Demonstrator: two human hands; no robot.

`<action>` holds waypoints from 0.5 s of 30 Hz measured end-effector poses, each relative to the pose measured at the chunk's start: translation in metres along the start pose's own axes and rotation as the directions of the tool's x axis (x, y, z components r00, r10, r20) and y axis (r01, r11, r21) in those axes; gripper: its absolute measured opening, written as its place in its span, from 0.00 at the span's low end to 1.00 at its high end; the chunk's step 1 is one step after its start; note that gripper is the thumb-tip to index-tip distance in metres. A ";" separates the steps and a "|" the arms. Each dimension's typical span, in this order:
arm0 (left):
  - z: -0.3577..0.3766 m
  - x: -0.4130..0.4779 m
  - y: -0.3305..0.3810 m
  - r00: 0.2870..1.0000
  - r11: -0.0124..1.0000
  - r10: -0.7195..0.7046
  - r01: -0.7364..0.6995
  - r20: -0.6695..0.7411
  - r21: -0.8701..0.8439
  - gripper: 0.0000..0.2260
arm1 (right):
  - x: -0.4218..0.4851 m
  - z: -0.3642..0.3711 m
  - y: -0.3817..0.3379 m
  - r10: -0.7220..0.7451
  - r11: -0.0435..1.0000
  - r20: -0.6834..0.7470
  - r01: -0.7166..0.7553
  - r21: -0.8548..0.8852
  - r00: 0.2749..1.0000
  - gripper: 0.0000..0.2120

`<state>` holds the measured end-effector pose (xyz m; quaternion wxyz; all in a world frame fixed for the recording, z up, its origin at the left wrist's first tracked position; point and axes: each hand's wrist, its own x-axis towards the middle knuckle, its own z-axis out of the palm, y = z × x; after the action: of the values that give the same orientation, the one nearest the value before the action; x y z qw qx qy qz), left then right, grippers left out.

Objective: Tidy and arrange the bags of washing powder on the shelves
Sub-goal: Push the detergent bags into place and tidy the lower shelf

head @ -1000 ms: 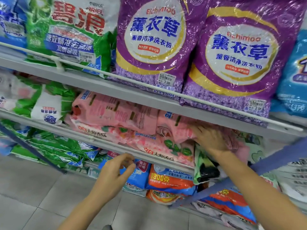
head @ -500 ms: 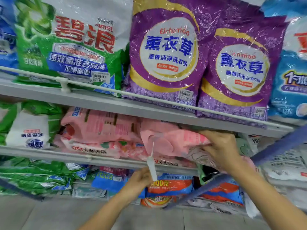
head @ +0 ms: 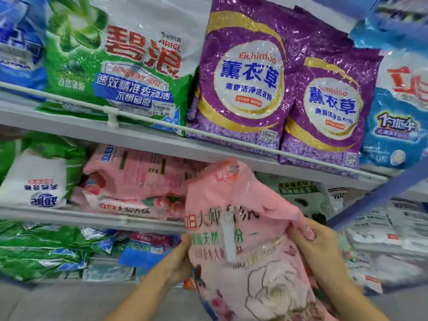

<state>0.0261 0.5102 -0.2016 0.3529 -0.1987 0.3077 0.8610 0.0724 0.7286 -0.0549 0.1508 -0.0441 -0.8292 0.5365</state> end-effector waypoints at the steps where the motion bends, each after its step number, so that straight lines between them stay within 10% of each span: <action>1: -0.005 0.001 -0.005 0.999 1.000 0.001 -0.002 0.050 0.011 0.30 | -0.003 0.000 0.012 0.074 0.997 -0.031 -0.074 0.004 0.997 0.14; 7: -0.013 -0.011 -0.012 0.987 0.997 -0.066 0.059 0.144 0.053 0.33 | -0.014 -0.006 0.093 0.635 0.721 0.108 -0.637 0.274 0.765 0.24; 11: 0.011 -0.013 -0.012 1.000 0.970 -0.008 0.015 -0.028 0.242 0.40 | -0.013 -0.008 0.128 0.741 0.629 0.144 -0.753 0.194 0.656 0.35; 15: 0.041 -0.004 -0.008 0.985 0.911 0.170 -0.163 0.015 0.380 0.39 | 0.003 -0.020 0.142 0.781 0.528 0.216 -0.804 0.274 0.587 0.25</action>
<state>0.0295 0.5402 -0.1719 0.3072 -0.1077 0.4875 0.8102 0.0633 0.8068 -0.1750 -0.1314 -0.3704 -0.6161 0.6826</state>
